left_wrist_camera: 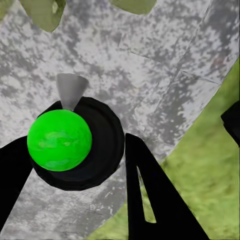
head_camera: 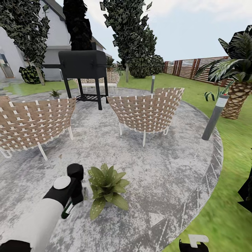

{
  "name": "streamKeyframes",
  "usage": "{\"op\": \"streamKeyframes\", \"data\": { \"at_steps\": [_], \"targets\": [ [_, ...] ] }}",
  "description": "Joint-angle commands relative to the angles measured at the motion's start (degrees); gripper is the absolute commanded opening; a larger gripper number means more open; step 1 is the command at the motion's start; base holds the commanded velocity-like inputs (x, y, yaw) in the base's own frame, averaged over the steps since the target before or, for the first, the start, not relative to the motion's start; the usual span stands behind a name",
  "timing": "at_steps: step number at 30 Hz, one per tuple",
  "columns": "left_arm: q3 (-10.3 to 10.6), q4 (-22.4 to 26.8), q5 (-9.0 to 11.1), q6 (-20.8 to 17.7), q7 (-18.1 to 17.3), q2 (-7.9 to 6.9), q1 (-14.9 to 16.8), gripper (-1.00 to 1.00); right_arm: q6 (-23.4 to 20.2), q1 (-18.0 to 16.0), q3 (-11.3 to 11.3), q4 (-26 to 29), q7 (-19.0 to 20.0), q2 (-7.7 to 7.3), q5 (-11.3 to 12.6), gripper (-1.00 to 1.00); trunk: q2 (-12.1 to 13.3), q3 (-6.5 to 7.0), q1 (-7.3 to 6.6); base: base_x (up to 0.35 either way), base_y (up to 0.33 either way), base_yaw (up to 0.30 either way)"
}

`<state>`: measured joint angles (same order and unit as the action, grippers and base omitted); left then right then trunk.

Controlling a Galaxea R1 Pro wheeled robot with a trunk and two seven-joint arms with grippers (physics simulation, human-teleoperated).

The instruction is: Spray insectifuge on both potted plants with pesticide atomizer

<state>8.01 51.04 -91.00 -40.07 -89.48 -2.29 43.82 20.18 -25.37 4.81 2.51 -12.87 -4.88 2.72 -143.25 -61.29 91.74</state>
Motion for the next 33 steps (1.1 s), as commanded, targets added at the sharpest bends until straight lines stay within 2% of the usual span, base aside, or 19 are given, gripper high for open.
{"op": "streamKeyframes", "data": {
  "at_steps": [1, 5, 9, 12, 13, 14, 15, 17, 19, 22, 24, 26, 28, 31, 33],
  "targets": [
    [0.44, 0.08, -1.36, -0.53, -0.52, 0.28, 1.59, -1.0, 0.13, -0.03, 0.53, -0.06, -0.23, -0.03, 0.23, 1.0, -0.02, -0.06, -0.01, 0.0, 0.0, 0.0],
    [0.59, 0.02, -1.93, -0.49, -0.52, 0.75, 4.66, -1.0, 0.13, -0.03, 0.55, -0.13, -0.19, -0.04, 0.18, 1.0, -0.02, -0.06, -0.01, 0.0, 0.0, 0.0],
    [0.65, -0.64, -1.9, -0.45, -0.52, 2.16, 5.19, -1.0, 0.13, -0.05, 0.55, -0.07, -0.18, -0.04, 0.18, 1.0, -0.02, -0.06, -0.01, 0.0, 0.0, 0.0],
    [0.75, -0.97, -1.96, -0.45, -0.52, 5.65, 5.22, -1.0, 0.13, -0.03, 0.55, -0.07, -0.14, 0.02, 0.18, 1.0, -0.02, -0.06, -0.01, 0.0, 0.0, 0.0],
    [1.56, -1.0, -2.02, -0.45, -0.52, 7.04, 5.22, -1.0, 0.13, -0.03, 0.55, -0.06, -0.14, 0.0, 0.18, 1.0, -0.02, -0.06, -0.01, 0.0, 0.0, 0.0],
    [2.59, -1.01, -2.01, -0.45, -0.52, 7.59, 5.22, -1.0, 0.13, -0.03, 0.55, -0.06, -0.14, -0.01, 0.18, 1.0, -0.02, -0.06, -0.01, 0.0, 0.0, 0.0],
    [5.13, -1.03, -1.94, -0.5, -0.52, 7.95, 5.12, -1.0, 0.13, -0.04, 0.55, -0.05, -0.14, -0.03, 0.18, 1.0, -0.02, -0.06, -0.01, 0.0, 0.0, 0.0],
    [6.6, -1.03, -1.93, -0.51, -0.52, 7.88, 5.03, -1.0, 0.13, -0.03, 0.55, -0.05, -0.14, -0.04, 0.18, 1.0, -0.02, -0.06, -0.01, 0.0, 0.0, 0.0],
    [6.71, -1.03, -1.91, -0.47, -0.52, 7.29, 5.04, -1.0, 0.13, -0.03, 0.55, -0.05, -0.14, -0.04, 0.18, 1.0, -0.02, -0.06, -0.01, 0.0, 0.0, 0.0],
    [6.63, -1.03, -1.58, -0.38, -0.52, 4.49, 4.77, -1.0, 0.13, -0.03, 0.55, -0.05, -0.16, -0.04, 0.19, 1.0, -0.02, -0.06, -0.01, 0.0, 0.0, 0.0],
    [6.6, -1.04, -1.45, -0.37, -0.52, 3.52, 4.57, -1.0, 0.13, -0.03, 0.55, -0.05, -0.2, -0.04, 0.2, 1.0, -0.02, -0.06, -0.01, 0.0, 0.0, 0.0],
    [6.62, -1.04, -1.38, -0.41, -0.52, 3.32, 4.48, -1.0, 0.13, -0.03, 0.55, -0.05, -0.19, -0.04, 0.18, 1.0, -0.02, -0.06, -0.01, 0.0, 0.0, 0.0],
    [6.85, -0.98, -1.43, -0.47, -0.52, 3.96, 4.68, -1.0, 0.13, -0.03, 0.55, -0.05, -0.2, -0.04, 0.24, 1.0, -0.02, -0.06, -0.01, 0.0, 0.0, 0.0],
    [7.22, -1.02, -1.73, -0.47, -0.52, 7.71, 5.25, -1.0, 0.13, -0.04, 0.55, -0.05, -0.22, -0.04, 0.26, 1.0, -0.02, -0.06, -0.01, 0.0, 0.0, 0.0],
    [7.33, -0.97, -1.88, -0.52, -0.52, 9.04, 5.63, -1.0, 0.13, -0.03, 0.55, -0.05, -0.22, -0.04, 0.26, 1.0, -0.02, -0.06, -0.01, 0.0, 0.0, 0.0]
  ]
}}
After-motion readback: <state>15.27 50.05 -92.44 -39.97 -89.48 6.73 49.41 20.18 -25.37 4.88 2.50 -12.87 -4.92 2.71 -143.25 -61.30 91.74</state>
